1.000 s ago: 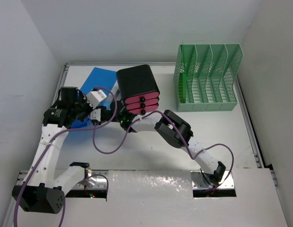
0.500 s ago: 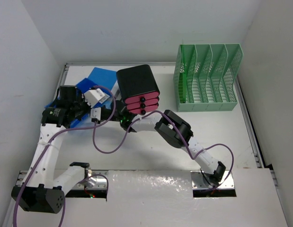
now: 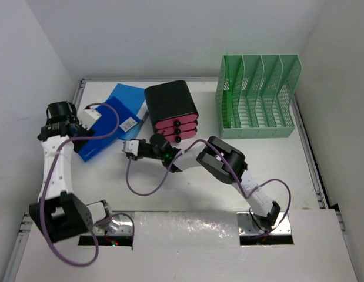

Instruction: Organize the desk

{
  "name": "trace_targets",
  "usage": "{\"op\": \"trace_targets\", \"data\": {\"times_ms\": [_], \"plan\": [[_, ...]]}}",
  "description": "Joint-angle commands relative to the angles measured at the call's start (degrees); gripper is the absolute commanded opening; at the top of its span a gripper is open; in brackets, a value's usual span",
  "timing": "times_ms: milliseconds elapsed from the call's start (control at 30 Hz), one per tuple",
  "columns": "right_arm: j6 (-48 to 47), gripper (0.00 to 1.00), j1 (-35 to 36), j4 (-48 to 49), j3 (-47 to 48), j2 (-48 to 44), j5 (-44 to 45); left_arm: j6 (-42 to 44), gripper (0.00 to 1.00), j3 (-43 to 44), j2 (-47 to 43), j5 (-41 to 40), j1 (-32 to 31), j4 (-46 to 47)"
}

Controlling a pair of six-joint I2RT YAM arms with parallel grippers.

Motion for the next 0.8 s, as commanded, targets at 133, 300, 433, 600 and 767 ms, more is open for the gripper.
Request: {"op": "trace_targets", "data": {"times_ms": [133, 300, 433, 600, 767], "plan": [[9.53, 0.53, 0.79, 20.22, -22.33, -16.22, 1.76, -8.44, 0.8, -3.64, 4.33, 15.08, -0.06, 9.4], [10.49, 0.58, 2.9, 25.66, -31.93, -20.71, 6.32, -12.06, 0.94, -10.68, 7.67, 3.85, -9.46, 23.02], [9.62, 0.6, 5.19, 27.78, -36.08, -23.44, 9.4, -13.64, 0.94, -15.6, 13.71, -6.25, -15.0, 32.87], [9.53, 0.62, 7.65, 35.23, -43.8, -26.51, 11.69, -14.44, 0.94, -17.1, 20.76, -13.57, -15.18, 44.65], [9.18, 0.63, 9.41, 41.31, -48.91, -27.92, 13.36, -15.32, 0.94, -17.28, 27.0, -14.28, -15.45, 50.0]]}}
